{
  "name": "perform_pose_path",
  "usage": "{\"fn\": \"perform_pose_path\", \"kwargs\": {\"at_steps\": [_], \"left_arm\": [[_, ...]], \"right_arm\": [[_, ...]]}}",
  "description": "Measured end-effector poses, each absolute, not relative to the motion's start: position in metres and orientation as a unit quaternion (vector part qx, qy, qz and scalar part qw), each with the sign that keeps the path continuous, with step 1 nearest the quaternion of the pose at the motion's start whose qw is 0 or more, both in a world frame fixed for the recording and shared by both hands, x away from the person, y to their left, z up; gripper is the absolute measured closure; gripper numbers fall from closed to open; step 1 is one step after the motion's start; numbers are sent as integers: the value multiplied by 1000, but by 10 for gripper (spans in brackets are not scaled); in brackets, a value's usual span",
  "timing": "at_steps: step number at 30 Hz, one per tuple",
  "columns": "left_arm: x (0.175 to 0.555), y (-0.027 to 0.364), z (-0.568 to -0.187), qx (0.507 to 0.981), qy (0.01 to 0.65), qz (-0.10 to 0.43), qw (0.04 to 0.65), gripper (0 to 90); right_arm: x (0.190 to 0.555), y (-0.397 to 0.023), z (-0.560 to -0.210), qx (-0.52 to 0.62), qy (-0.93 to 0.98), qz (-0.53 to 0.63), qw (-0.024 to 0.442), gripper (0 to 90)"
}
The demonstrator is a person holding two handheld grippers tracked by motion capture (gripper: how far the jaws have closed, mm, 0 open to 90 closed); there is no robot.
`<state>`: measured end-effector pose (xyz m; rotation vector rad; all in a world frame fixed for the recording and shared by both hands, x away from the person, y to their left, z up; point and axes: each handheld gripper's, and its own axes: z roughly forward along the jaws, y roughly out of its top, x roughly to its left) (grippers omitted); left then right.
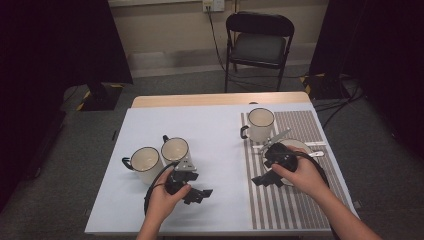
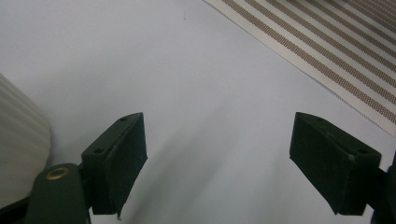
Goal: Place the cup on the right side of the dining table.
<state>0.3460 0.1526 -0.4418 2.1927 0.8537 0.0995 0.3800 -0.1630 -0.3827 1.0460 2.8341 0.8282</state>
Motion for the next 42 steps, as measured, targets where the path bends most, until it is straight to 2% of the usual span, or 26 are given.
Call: {"fn": "perform_pose_path", "kwargs": {"at_steps": [42], "left_arm": [[331, 171, -450, 863, 335, 38, 376, 186]], "right_arm": [[365, -180, -410, 343, 898, 276, -12, 181]]}}
